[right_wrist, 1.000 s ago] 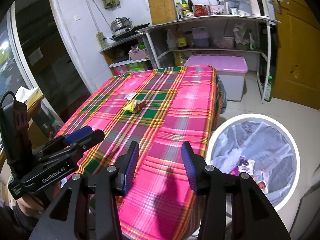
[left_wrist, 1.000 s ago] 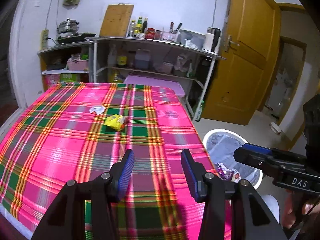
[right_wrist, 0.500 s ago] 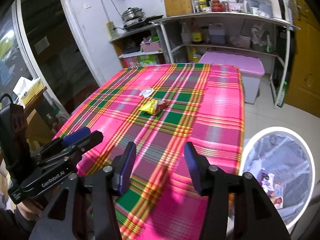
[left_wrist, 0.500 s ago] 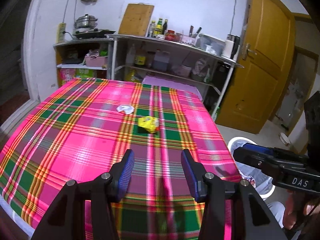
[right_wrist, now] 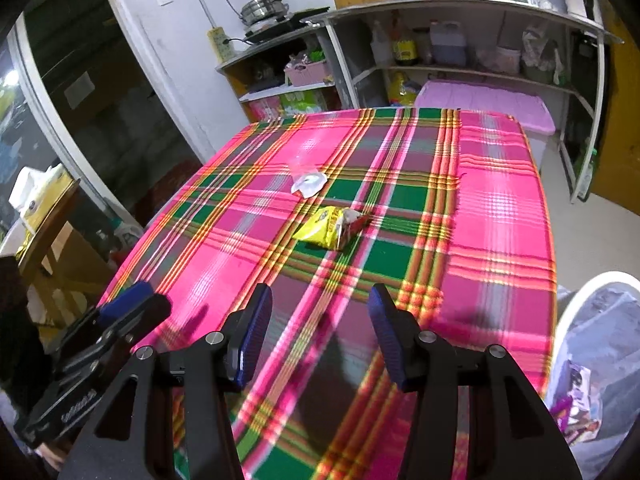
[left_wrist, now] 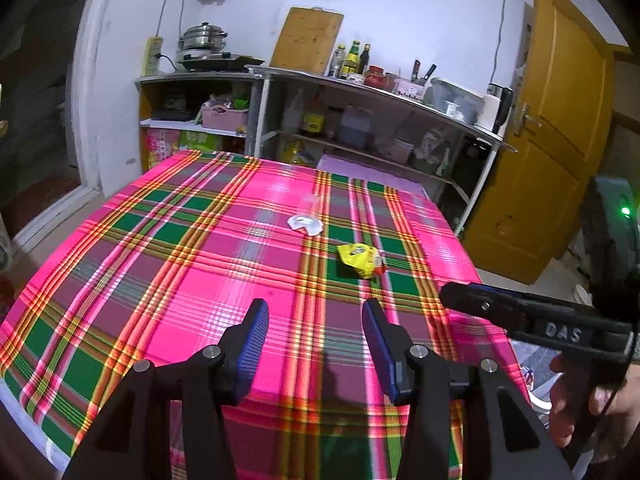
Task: Collect trash
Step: 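Grasp the yellow snack bag with the right tool while the left tool grasps the clear cup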
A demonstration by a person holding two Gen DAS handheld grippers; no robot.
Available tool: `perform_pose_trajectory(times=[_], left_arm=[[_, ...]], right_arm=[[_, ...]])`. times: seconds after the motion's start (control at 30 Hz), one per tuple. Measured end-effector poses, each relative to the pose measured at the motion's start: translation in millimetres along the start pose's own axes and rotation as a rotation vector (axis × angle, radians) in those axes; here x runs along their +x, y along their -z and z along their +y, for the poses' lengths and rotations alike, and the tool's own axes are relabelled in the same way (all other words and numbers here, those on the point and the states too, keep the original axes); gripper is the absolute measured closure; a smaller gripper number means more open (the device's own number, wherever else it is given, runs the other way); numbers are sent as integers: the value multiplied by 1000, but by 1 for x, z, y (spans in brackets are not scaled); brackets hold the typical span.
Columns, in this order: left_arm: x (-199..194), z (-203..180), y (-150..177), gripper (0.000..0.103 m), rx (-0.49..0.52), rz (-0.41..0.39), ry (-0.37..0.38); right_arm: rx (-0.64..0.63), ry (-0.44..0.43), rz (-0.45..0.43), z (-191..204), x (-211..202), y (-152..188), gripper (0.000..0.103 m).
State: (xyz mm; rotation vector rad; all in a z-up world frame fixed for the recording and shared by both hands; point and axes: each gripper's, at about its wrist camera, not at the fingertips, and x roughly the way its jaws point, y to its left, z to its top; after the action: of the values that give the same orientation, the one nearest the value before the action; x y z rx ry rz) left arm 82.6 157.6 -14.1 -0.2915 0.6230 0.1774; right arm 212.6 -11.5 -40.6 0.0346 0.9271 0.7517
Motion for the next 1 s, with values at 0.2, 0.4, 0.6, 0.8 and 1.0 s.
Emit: perform_pose_trajectory(times=[0.2,0.4,0.6,0.8,1.0], left_arm=[[10,15,-3,55,-17,7,-7],[21,30,-11,55,-25,12,-20],[33,44,-21,55,-28,15,-35],[44,50,-28,55,-20,23,-39],[56,45,-37,55,-3,37,-24]], right_arm=[[35,-1,23,-4,32,-20,52],[93,-9,55,-13,64,-33,52],[124,-11,71,-18,91,-46,51],[128,11,72,-21,99,-48,62],[114,-7,74,-24,91,-42,69]])
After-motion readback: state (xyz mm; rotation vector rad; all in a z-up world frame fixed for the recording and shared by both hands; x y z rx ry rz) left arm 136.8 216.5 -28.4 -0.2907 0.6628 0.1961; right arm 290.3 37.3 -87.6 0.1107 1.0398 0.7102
